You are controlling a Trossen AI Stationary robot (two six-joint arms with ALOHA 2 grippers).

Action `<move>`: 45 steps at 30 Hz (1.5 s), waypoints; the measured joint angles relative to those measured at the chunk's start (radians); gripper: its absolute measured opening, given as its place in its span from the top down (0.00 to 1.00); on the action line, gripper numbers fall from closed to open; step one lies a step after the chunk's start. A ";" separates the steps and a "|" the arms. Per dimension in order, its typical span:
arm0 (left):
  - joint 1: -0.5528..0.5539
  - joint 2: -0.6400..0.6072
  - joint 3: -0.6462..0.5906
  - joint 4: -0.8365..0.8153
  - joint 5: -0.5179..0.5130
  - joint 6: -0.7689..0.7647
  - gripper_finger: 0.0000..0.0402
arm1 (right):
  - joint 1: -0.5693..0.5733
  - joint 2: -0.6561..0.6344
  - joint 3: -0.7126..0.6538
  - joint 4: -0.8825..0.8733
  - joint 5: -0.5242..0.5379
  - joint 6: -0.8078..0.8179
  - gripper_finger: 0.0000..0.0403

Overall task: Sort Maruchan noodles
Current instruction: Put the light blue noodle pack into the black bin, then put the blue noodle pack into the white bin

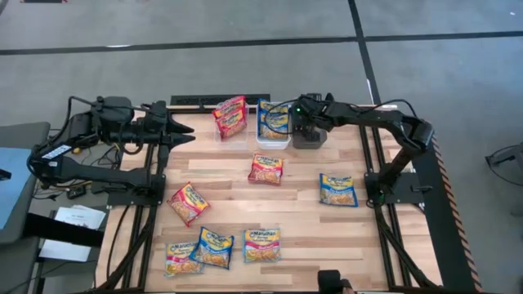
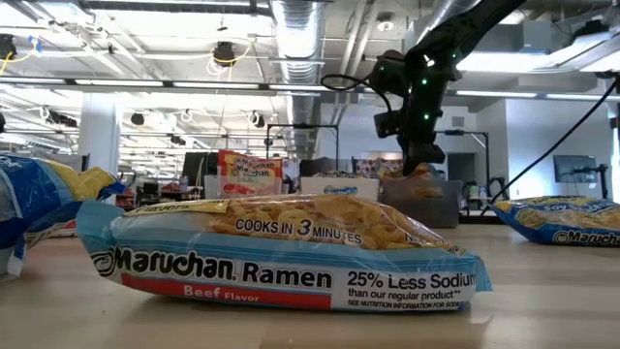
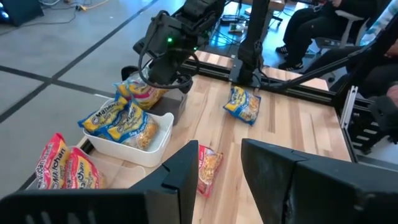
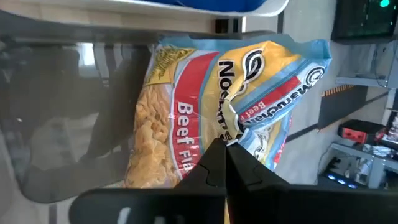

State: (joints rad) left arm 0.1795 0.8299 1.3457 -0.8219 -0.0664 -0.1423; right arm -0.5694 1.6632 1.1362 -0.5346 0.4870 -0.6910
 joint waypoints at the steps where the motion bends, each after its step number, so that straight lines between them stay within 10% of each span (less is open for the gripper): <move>1: 0.000 0.000 0.000 0.000 0.000 0.000 0.73 | 0.000 0.001 0.000 0.002 0.004 0.000 0.97; 25: 0.000 0.005 0.000 -0.005 0.012 -0.009 0.73 | 0.013 0.001 0.058 -0.122 0.019 0.160 0.66; 45: 0.000 0.007 0.000 0.023 0.115 0.005 0.73 | 0.134 0.001 0.219 -0.394 0.012 0.399 0.64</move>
State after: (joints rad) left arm 0.1791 0.8371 1.3457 -0.7994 0.0483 -0.1372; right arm -0.4358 1.6642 1.3552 -0.9284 0.4994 -0.2918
